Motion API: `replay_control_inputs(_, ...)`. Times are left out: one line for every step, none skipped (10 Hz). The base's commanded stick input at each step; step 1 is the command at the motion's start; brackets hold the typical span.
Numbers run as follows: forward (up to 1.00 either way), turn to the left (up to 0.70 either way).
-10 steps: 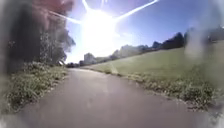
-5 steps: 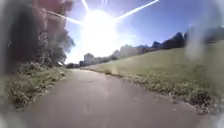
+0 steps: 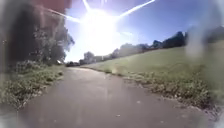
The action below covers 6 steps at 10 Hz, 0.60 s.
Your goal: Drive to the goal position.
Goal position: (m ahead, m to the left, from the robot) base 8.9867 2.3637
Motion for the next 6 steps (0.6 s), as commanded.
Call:
replay_control_inputs(0.45, 0.0)
replay_control_inputs(0.45, 0.0)
replay_control_inputs(0.45, 0.0)
replay_control_inputs(0.45, 0.0)
replay_control_inputs(0.45, 0.0)
replay_control_inputs(0.45, 0.0)
